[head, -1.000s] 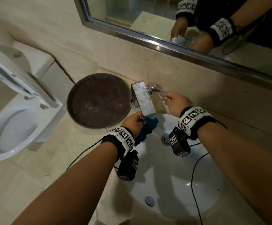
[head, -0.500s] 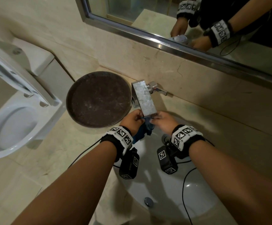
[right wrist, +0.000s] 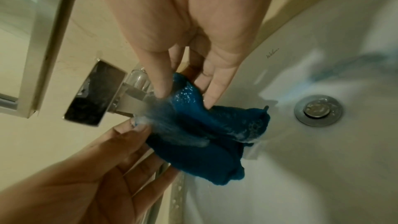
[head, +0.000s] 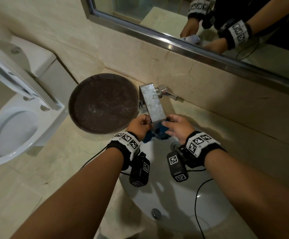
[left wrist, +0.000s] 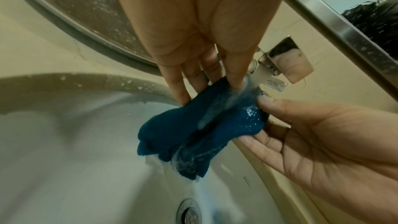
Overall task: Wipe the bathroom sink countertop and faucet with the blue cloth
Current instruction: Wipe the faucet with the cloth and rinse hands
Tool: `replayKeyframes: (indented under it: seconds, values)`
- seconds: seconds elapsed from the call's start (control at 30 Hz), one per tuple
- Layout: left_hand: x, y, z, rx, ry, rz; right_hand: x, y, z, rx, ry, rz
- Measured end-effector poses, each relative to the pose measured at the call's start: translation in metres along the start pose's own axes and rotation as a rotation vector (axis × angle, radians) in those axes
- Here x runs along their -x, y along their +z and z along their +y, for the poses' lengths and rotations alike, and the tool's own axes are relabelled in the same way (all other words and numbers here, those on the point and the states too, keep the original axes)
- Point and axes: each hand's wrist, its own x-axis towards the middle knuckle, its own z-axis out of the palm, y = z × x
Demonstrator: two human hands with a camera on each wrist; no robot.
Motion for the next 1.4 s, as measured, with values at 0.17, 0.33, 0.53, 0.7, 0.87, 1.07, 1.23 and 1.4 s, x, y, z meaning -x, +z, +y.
replayKeyframes:
  seconds: [0.17,0.33,0.53,0.7,0.87,1.07,1.23,1.4]
  values:
    - [-0.002,0.003,-0.002,0.079,-0.009,-0.004,0.001,-0.004,-0.001,0.005,-0.054,0.023]
    - [-0.002,0.005,-0.004,0.136,-0.057,-0.018,0.005,-0.007,-0.004,0.010,-0.079,0.014]
    - [-0.001,0.009,-0.004,0.127,-0.041,-0.014,0.006,-0.009,-0.003,0.022,-0.089,0.032]
    - [-0.001,0.008,-0.003,0.107,-0.009,0.007,0.007,-0.009,-0.005,0.041,-0.091,0.031]
    - [-0.002,0.008,-0.003,0.141,0.007,0.025,0.007,-0.006,-0.005,0.043,-0.079,0.032]
    - [0.000,0.007,-0.005,0.165,-0.004,0.039,0.006,-0.003,-0.004,0.043,-0.071,0.024]
    - [0.001,0.005,-0.005,0.131,0.009,0.047,0.004,0.002,-0.002,0.059,-0.044,0.034]
    - [0.003,0.003,-0.007,0.110,0.019,0.052,0.004,0.005,0.000,0.049,-0.037,0.026]
